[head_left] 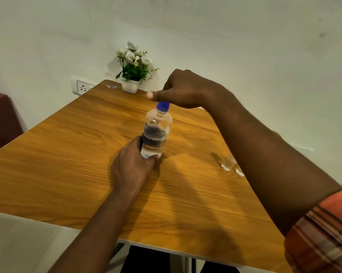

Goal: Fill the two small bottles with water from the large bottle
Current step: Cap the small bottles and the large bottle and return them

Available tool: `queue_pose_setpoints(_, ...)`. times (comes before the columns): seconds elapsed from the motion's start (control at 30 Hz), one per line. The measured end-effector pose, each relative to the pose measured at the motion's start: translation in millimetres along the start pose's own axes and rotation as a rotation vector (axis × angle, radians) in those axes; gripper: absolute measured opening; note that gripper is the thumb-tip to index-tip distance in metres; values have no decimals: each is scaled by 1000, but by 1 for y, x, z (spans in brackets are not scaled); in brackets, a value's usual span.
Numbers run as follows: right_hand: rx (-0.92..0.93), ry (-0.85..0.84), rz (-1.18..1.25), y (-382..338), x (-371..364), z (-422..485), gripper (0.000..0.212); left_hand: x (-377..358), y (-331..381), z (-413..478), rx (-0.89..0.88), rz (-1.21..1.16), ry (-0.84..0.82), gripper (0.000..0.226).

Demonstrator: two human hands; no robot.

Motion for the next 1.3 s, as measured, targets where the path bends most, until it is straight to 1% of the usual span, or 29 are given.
queue_pose_setpoints(0.03,37,-32,5,0,3,0,36,0,0,0,-3,-2,0,52)
queue_pose_setpoints(0.1,94,-73,22,1,5,0,39,0,1,0,-7,-7,-1,52)
queue_pose_setpoints(0.2,122,-74,22,2,4,3,34,0,1,0,-8,-8,3,53)
queue_pose_setpoints(0.33,93,-50,8,2,1,9,27,-1,0,1,3,-8,1,51)
queue_pose_setpoints(0.53,50,-23,-101,-2,-3,14,29,-1,-1,0,0,-11,6,51)
queue_pose_setpoints(0.67,31,33,-189,-7,-2,11,41,-1,0,1,-3,-5,4,51)
queue_pose_setpoints(0.87,-6,134,-239,-9,-3,7,51,-1,0,1,-6,-2,6,52)
queue_pose_setpoints(0.97,-6,173,-218,-8,-4,6,48,-1,0,1,-5,-6,6,52)
queue_pose_setpoints(1.1,-15,183,-214,-7,-3,4,52,-1,1,0,-12,-4,13,51)
queue_pose_setpoints(1.13,-31,173,-207,-6,-4,4,56,-1,1,0,-12,-3,13,51)
queue_pose_setpoints(1.2,-68,170,-155,-2,-7,4,62,-1,0,0,-18,-6,15,51)
queue_pose_setpoints(1.3,-133,221,-34,2,-5,0,66,-2,-2,0,-34,0,16,53)
Point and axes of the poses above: each hand's wrist, its own z-axis towards the middle knuckle, its own x-axis out of the back of the hand, y = z × x, the point moved 4 cm from there along z, towards the middle knuckle, and after that the axes turned 3 degrees about -x, right-handed, at the moved point
